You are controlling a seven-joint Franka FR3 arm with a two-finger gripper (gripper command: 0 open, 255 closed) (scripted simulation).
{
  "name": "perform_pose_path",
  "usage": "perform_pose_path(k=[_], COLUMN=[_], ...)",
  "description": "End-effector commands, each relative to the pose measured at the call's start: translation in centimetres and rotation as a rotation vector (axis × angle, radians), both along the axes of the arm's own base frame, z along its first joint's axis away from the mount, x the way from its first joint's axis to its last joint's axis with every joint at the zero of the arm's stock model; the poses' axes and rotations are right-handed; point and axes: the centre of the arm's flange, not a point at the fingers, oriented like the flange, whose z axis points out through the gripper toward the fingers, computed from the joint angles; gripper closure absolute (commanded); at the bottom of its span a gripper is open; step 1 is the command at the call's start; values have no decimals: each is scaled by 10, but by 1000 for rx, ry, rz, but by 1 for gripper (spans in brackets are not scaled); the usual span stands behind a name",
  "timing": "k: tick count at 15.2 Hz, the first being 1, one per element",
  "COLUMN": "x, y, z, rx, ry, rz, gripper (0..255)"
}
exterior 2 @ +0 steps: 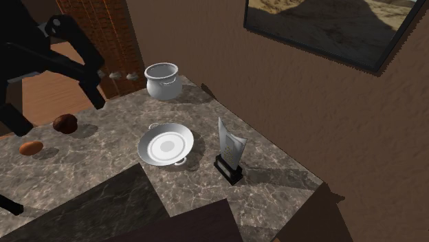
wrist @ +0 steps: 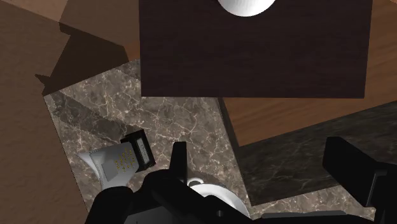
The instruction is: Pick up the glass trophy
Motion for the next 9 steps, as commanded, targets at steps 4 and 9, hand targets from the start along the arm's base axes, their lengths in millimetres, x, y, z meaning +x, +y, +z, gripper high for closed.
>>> perform_pose_path(k=[4, 9], x=[4, 12], y=[-34, -90], z=[-21, -58], rx=[18, 47], ry=[-14, -37], rz=[28, 74], gripper=[0, 0])
